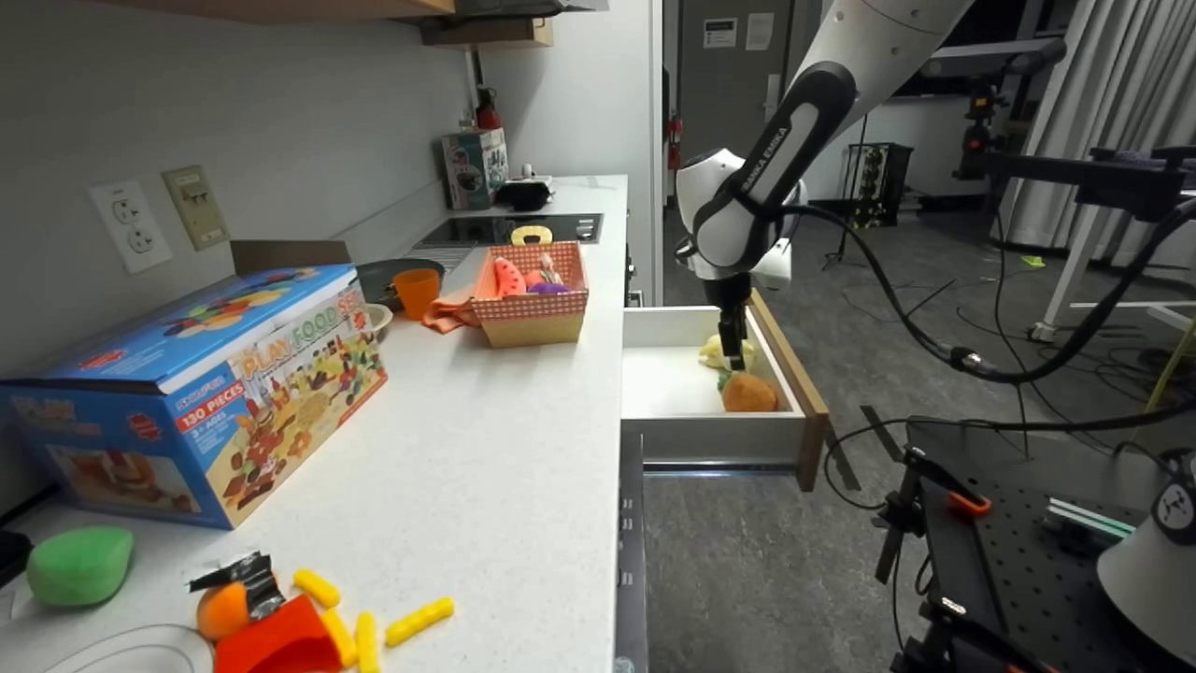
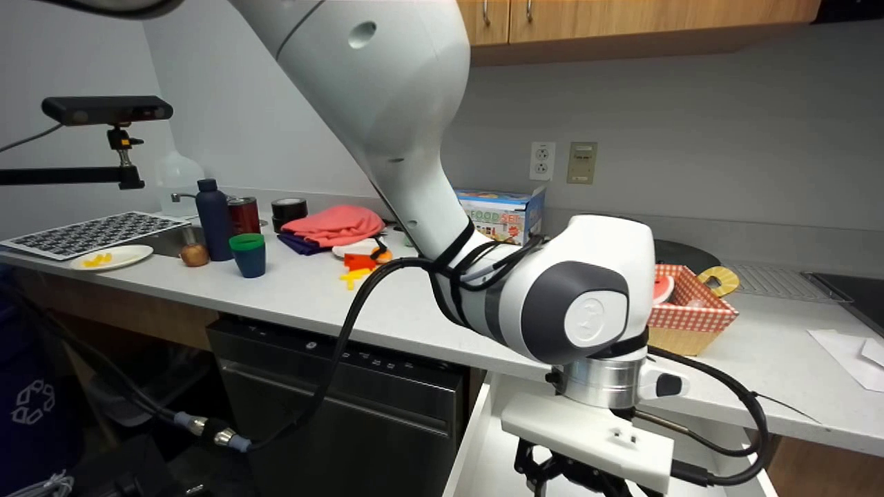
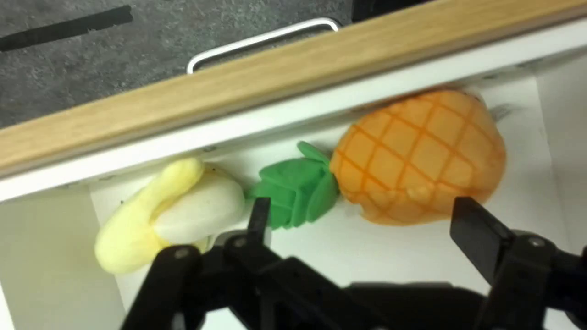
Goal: Open the drawer, pick up the plush toys, put them in the basket and close the drawer.
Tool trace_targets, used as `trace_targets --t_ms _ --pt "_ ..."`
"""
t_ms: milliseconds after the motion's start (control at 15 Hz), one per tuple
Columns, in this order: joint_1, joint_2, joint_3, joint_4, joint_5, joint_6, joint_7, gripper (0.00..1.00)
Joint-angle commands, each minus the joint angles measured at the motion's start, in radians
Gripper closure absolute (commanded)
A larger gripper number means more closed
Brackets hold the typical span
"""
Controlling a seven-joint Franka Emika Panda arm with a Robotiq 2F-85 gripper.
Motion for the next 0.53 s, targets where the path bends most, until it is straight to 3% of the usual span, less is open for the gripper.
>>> trace_targets --t_ms 0,467 --pt "-0.026 -0.022 0.067 0.000 0.083 -0.041 -0.044 0.00" --pt "-0.004 0.096 0.043 0.064 0.055 -0.005 0.031 0.00"
